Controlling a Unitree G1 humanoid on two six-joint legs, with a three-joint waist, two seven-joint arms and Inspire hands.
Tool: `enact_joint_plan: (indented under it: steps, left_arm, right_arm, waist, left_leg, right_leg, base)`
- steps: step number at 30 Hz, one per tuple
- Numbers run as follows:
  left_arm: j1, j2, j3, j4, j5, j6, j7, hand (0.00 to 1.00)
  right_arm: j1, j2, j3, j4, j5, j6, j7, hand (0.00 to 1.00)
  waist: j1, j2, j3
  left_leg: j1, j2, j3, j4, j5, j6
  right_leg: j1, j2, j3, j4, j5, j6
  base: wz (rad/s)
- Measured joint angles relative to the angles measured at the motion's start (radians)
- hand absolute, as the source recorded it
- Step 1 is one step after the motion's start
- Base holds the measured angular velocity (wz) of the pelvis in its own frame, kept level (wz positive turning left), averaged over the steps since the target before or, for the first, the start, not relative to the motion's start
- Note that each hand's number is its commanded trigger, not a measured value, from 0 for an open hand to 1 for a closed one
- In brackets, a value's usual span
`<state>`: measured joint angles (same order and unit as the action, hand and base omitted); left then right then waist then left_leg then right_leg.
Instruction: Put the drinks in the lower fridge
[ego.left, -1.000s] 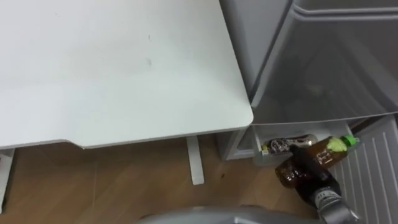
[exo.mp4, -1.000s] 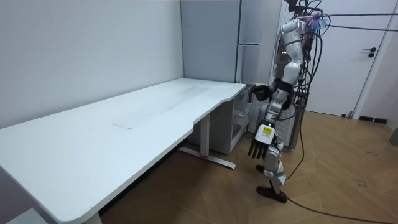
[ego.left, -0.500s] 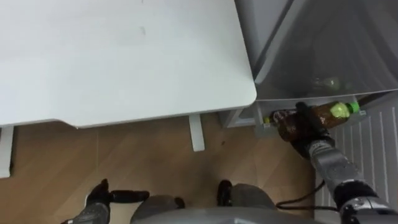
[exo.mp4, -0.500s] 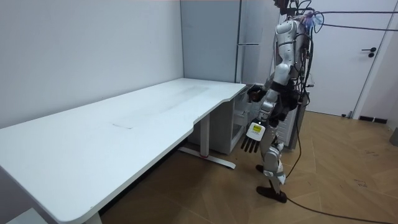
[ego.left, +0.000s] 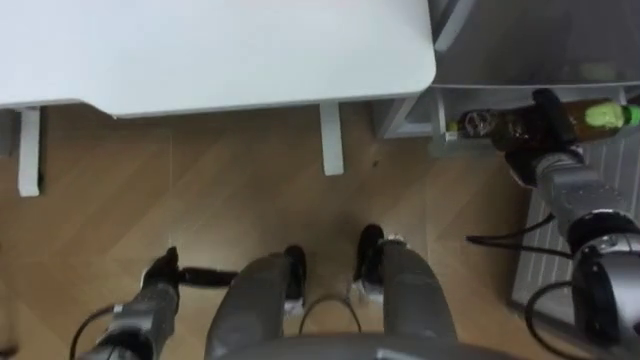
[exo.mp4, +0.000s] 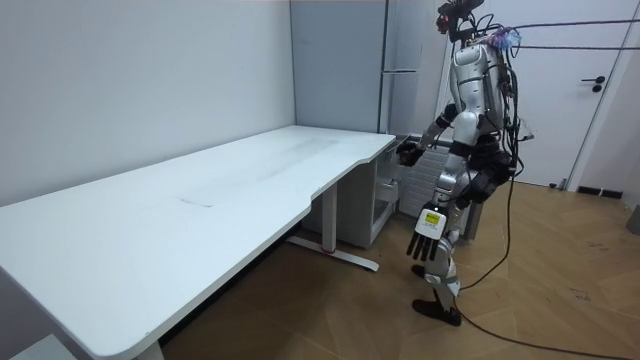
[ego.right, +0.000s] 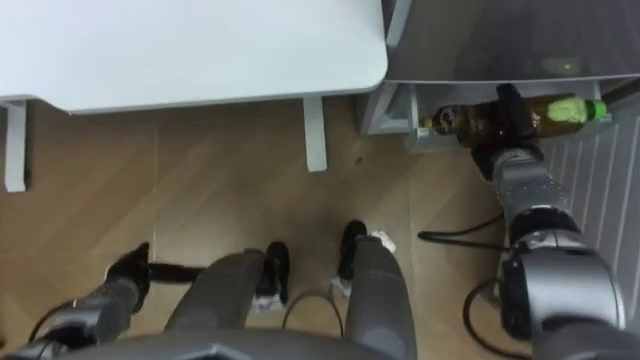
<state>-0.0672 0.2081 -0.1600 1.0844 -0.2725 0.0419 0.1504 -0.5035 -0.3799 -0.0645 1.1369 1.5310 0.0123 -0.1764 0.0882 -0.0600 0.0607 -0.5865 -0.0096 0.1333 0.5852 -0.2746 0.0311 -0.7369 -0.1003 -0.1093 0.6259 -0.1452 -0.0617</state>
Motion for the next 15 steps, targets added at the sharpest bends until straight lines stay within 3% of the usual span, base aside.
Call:
enact_joint_plan:
  steps: [9,15]
  left_arm:
    - [-0.008,0.002,-0.022,-0.005,0.001,-0.034,0.038,0.0]
    - [-0.006,0.032,-0.022,-0.004,0.001,-0.034,0.056,0.0]
  right_arm:
    - [-0.078,-0.038,-0.006,0.024,-0.001,-0.009,-0.021,1.0]
    - [-0.156,-0.082,-0.006,0.02,-0.006,-0.013,-0.057,1.0]
  waist:
    - [0.006,0.0,-0.0001]
    - [0.007,0.001,-0.0004]
  left_leg:
    - [-0.081,-0.003,0.001,0.016,0.002,0.001]
    - [-0.169,-0.002,-0.002,0.068,-0.002,0.005]
  right_leg:
    - [-0.078,-0.001,0.001,0.006,0.01,0.001]
    - [-0.157,-0.004,-0.004,0.041,0.011,0.0]
  base:
    - [0.0]
    - [0.05]
